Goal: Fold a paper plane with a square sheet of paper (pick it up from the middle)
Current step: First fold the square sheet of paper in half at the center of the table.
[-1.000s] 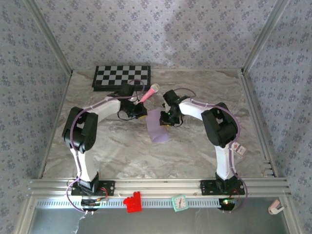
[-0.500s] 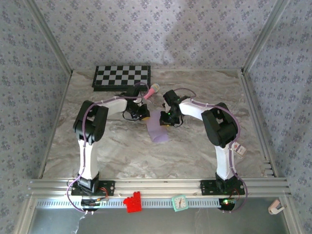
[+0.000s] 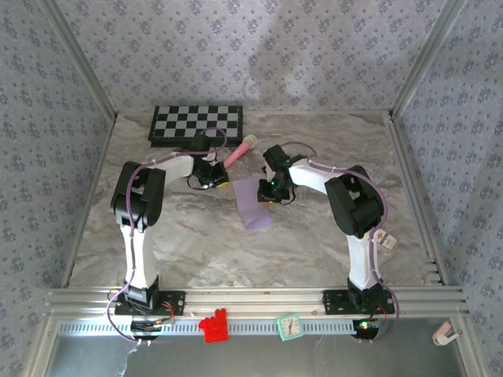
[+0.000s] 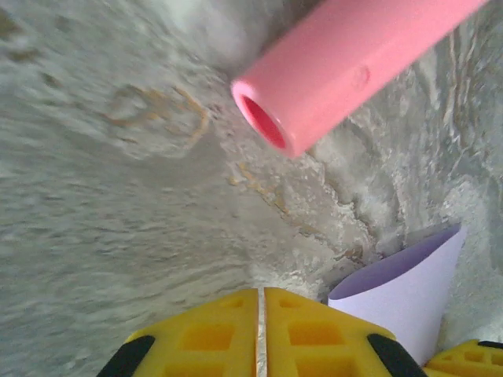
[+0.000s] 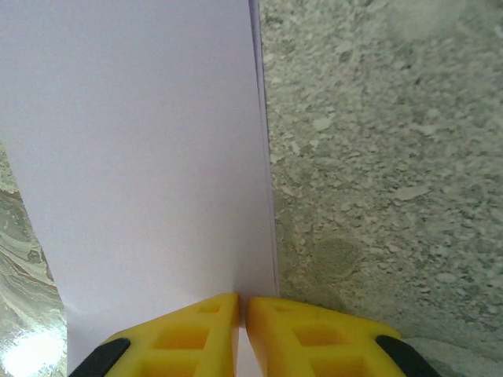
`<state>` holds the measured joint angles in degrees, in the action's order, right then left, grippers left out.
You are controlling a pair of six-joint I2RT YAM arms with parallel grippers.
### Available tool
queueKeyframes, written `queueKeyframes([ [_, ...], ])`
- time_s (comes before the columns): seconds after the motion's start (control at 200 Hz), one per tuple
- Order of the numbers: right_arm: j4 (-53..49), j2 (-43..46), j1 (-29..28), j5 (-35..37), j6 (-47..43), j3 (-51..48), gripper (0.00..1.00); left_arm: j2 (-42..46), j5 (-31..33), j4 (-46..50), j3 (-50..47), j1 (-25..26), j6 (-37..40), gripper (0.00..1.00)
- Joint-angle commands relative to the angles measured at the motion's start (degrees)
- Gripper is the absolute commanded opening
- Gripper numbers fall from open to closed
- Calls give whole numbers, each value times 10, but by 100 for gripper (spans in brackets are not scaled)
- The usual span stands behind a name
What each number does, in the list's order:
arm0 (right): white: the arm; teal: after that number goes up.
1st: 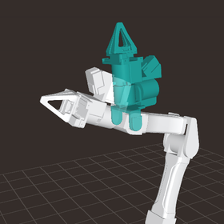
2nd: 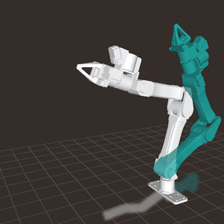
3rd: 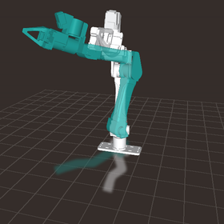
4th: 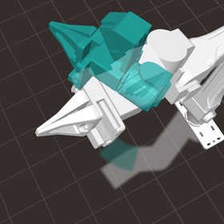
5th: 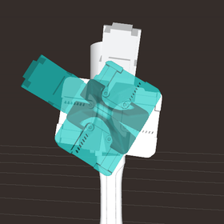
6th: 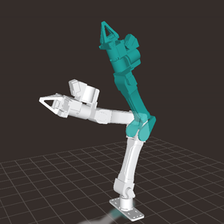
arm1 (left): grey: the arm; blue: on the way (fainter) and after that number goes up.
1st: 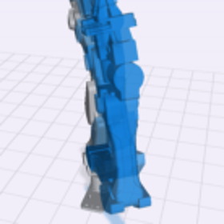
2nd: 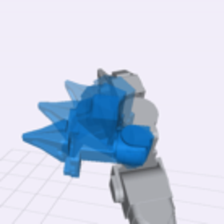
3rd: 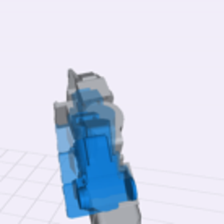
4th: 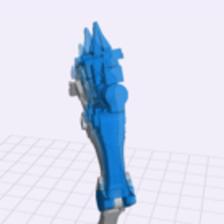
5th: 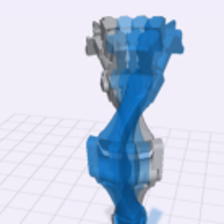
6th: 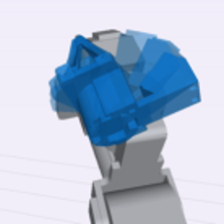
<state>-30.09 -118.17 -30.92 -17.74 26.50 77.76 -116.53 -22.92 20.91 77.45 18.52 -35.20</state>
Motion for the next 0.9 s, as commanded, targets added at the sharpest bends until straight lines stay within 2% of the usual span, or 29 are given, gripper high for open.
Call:
queueKeyframes([
  [0.0,-83,-82,21,151,-8,-57,19,56,-30,-16,-16,9,-8,12],
  [0.115,-82,-85,21,152,-8,-56,19,65,-48,-40,-24,37,-31,12],
  [0.32,-80,-87,20,149,-8,-57,19,6,-36,-29,13,65,-43,12],
  [0.69,-78,-83,21,151,-7,-62,19,-50,90,82,66,48,-18,11],
  [0.8,-80,-84,21,150,-11,-60,19,-25,91,92,70,43,-13,12],
  [0.895,-85,-85,22,151,-17,-57,19,8,67,96,72,47,-11,15],
])
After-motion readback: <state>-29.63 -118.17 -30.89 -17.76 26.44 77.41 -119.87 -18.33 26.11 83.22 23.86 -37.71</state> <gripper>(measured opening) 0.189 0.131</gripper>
